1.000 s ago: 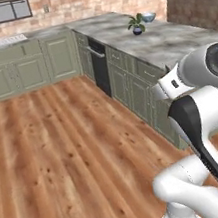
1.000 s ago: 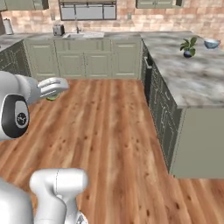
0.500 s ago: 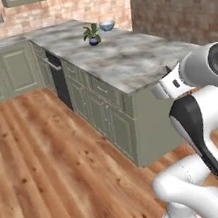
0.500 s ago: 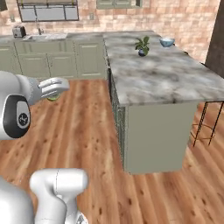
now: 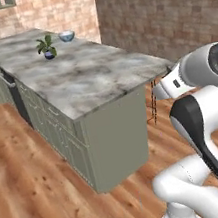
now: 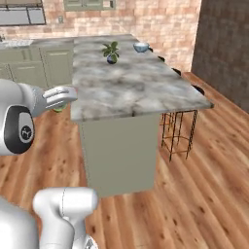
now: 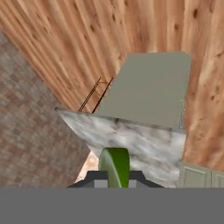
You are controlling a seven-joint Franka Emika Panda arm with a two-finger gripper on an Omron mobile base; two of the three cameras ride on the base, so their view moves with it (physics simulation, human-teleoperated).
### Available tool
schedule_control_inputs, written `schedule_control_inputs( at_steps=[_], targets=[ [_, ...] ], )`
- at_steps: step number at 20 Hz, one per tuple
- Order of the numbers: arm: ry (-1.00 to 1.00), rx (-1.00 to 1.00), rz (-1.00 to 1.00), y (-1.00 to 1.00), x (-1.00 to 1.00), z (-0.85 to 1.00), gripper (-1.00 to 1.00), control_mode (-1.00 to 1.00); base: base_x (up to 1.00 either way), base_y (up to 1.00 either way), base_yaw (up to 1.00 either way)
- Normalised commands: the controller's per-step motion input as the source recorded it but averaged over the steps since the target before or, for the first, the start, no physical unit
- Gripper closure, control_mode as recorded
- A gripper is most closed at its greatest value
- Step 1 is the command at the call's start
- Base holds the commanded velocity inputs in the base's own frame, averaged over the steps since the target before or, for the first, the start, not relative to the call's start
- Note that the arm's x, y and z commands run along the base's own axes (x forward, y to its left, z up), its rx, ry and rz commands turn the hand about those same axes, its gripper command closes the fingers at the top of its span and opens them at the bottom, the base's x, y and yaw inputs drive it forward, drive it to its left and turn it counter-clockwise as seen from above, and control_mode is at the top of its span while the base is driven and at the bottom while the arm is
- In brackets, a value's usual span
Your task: There is a bowl on the dining counter. Grab a lemon wedge from the fridge and place it in the bowl. Then get the liquor bottle and glass cup from the cabinet and place them next to the bowl.
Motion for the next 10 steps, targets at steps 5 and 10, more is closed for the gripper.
schedule_control_inputs(
  at_steps=[5, 10],
  targets=[
    [0.00, 0.00, 0.00, 0.00, 0.00, 0.00, 1.00, 1.00, 0.81, -1.00, -0.21],
    [0.00, 0.00, 0.00, 0.00, 0.00, 0.00, 1.00, 1.00, 0.90, -1.00, -0.18]
  ],
)
